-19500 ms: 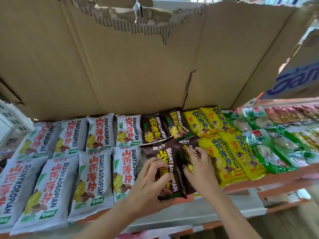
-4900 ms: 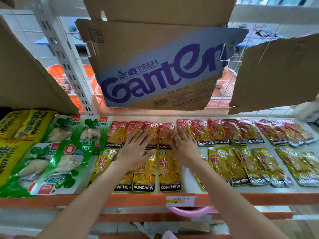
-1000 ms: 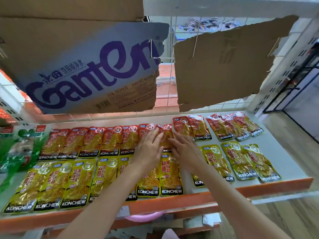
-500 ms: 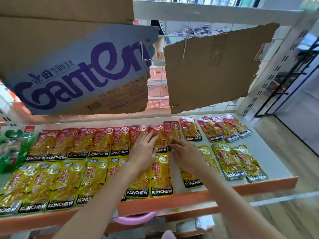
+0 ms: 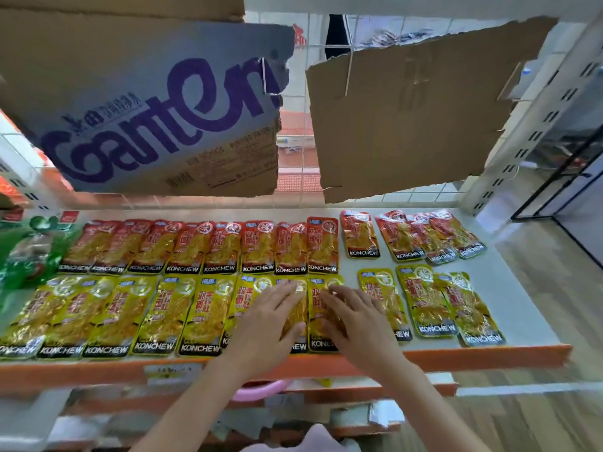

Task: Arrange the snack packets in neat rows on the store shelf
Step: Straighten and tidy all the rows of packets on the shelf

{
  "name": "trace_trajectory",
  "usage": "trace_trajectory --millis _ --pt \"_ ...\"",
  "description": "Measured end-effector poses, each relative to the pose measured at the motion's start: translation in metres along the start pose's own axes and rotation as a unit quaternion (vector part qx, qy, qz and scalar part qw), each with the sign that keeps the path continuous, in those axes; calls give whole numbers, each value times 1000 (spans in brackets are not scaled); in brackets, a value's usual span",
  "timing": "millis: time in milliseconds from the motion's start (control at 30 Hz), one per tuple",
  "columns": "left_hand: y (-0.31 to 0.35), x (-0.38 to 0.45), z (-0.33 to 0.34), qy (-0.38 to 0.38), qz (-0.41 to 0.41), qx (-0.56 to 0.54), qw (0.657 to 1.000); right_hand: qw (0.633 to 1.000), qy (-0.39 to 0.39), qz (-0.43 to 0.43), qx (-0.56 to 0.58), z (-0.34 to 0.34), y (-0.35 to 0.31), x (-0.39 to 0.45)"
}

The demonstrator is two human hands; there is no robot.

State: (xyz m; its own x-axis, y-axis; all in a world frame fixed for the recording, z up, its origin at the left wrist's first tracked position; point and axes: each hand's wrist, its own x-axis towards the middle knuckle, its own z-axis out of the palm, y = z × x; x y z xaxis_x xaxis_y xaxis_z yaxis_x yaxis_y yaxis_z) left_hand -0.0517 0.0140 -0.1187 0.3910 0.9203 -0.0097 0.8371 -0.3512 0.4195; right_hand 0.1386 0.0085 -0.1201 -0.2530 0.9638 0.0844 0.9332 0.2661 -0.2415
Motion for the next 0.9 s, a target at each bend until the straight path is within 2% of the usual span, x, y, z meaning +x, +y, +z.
trace_trajectory --millis 133,267,400,567,900 --pt "10 3 1 17 -24 2 1000 1000 -14 -8 27 1 2 0" --pt "26 26 -5 37 -7 -16 999 997 52 59 16 -10 25 6" --pt "27 75 -4 34 19 6 999 992 -19 121 -12 -14 47 8" --pt "19 99 7 -23 20 79 996 995 2 97 20 -6 42 1" --pt "20 103 12 -17 15 66 998 997 5 71 -1 -3 38 3"
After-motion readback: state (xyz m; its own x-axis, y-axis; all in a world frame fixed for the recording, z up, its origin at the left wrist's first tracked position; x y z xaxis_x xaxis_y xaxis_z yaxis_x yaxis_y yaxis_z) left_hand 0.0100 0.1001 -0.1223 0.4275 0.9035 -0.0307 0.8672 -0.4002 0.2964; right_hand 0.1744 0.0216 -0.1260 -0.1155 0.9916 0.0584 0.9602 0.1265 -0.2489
